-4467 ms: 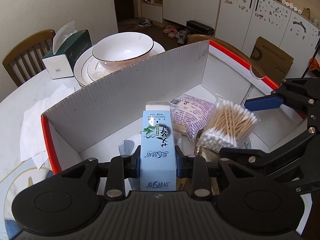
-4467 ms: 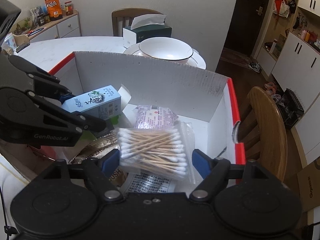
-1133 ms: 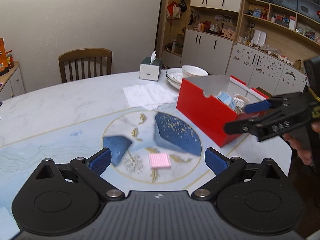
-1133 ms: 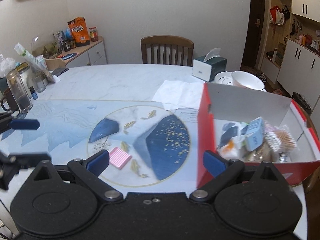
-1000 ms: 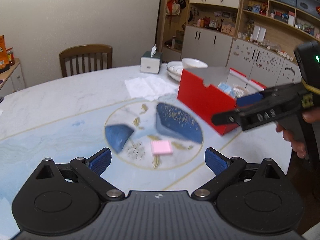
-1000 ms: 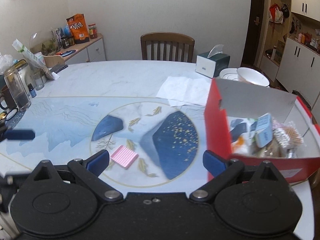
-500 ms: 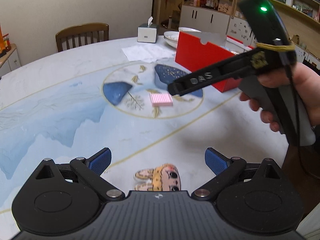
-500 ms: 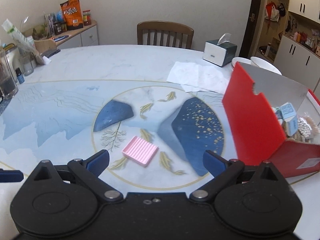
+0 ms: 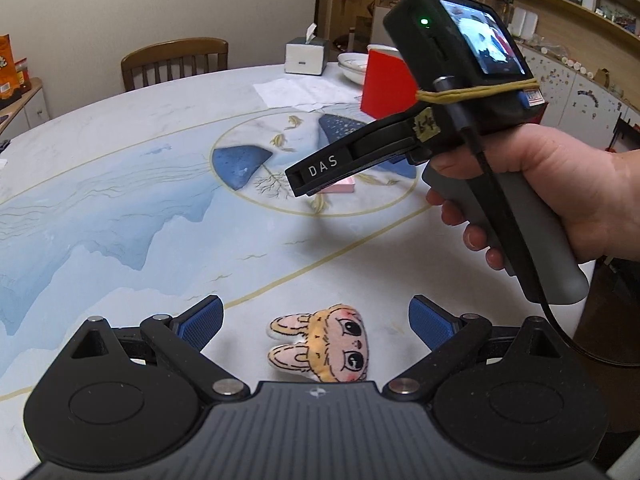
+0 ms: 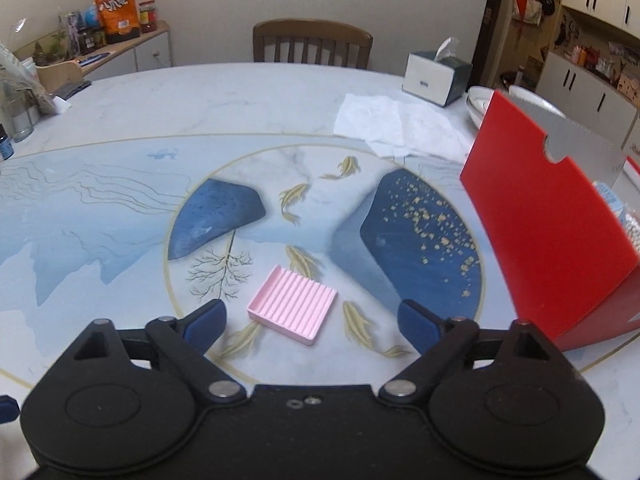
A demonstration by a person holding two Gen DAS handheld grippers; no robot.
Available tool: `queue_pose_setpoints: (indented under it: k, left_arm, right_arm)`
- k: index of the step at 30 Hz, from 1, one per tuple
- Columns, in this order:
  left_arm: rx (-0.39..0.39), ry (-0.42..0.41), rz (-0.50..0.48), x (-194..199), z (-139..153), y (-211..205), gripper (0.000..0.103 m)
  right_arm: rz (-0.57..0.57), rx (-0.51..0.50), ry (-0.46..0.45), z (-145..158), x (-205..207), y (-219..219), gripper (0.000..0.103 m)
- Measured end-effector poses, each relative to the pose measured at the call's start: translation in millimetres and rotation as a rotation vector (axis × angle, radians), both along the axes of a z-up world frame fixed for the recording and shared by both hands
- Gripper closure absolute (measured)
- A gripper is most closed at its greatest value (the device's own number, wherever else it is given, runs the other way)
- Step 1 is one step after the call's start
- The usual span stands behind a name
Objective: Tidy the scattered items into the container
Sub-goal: 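Move both tools back toward the bunny toy and pink sponge on the table, then grasp the bunny plush with the left tool while the right tool grasps the pink sponge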
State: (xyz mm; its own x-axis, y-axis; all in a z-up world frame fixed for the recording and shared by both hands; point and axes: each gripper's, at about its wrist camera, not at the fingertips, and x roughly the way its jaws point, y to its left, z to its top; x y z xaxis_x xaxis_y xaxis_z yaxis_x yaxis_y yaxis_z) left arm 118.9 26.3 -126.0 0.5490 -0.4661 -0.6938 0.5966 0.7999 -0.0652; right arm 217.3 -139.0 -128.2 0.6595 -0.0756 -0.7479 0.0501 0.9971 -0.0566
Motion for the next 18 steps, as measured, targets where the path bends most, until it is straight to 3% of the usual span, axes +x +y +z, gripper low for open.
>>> queue_pose_setpoints:
  k: [11,18]
  left_arm:
    - [0.019,0.01,0.015,-1.6,-3.6,-1.7,0.007]
    - [0.039,0.025,0.016,-1.7,-6.6,-3.1,0.026]
  right_arm:
    - [-0.045,0.053,0.023,-6.9,14.8,2.7,0.026]
    - [-0.033,0.071,0.025,-5.3,12.4,1.0,0.038]
